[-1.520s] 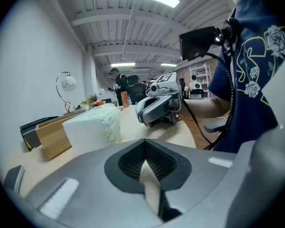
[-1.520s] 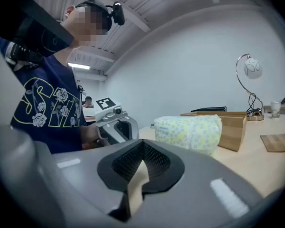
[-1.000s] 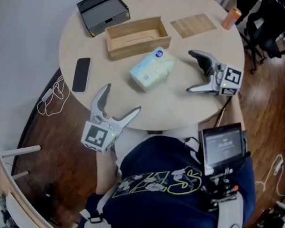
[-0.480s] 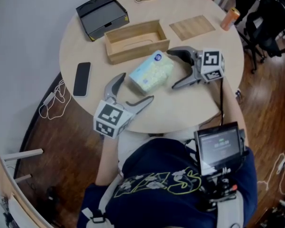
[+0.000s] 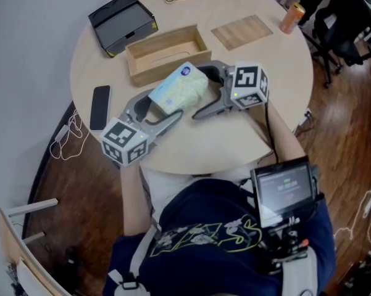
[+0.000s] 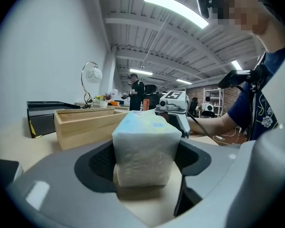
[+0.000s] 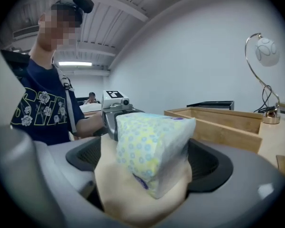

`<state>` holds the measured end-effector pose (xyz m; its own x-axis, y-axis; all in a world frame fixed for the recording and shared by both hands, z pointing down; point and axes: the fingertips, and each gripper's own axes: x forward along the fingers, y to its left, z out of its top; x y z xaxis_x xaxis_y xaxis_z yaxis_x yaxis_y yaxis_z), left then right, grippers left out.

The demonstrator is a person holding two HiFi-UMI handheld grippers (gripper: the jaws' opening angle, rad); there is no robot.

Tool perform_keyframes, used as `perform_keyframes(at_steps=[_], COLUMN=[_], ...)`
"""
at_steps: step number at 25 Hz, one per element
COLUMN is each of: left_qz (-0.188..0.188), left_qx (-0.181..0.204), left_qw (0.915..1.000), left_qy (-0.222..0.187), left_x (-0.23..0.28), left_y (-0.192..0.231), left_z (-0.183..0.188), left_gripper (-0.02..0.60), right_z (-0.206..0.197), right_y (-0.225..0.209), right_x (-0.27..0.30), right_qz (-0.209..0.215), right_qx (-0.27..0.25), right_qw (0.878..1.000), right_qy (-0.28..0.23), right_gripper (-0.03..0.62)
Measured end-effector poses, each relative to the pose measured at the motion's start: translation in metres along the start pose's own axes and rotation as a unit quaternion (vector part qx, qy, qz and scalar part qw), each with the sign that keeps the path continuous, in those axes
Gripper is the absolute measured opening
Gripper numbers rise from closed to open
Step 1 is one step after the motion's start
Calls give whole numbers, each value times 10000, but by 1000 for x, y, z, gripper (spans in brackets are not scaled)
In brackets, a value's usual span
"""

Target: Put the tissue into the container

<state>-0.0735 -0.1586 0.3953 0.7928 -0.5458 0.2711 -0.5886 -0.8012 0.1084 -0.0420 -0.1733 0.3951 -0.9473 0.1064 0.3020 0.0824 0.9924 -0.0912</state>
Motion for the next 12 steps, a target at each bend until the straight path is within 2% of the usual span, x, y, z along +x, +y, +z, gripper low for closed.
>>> perform_keyframes(at_steps=[1,2,7,12], left_qz=[-25,-77,-414,-548], left_qx=[19,42,140,111], left_qw=[10000,10000,9990,9984], left_qy=[16,32,78,58], left_x=[-1,0,4,6], left_y=[2,1,-7,-15], left_z=[0,0,-4,-6], left_gripper=[364,360,354,353], right_z=[2,3,-4,-15], right_y=[-5,-10,-6,4], right_x=[-1,-5,-19,-24], right_qz=[-211,-420,-726,-1178], right_qx=[53,108,179,333], right_qw=[9997,9990,9969,9923], right_qy=[-68,-126,-244,-203], right_gripper=[529,390,342,325])
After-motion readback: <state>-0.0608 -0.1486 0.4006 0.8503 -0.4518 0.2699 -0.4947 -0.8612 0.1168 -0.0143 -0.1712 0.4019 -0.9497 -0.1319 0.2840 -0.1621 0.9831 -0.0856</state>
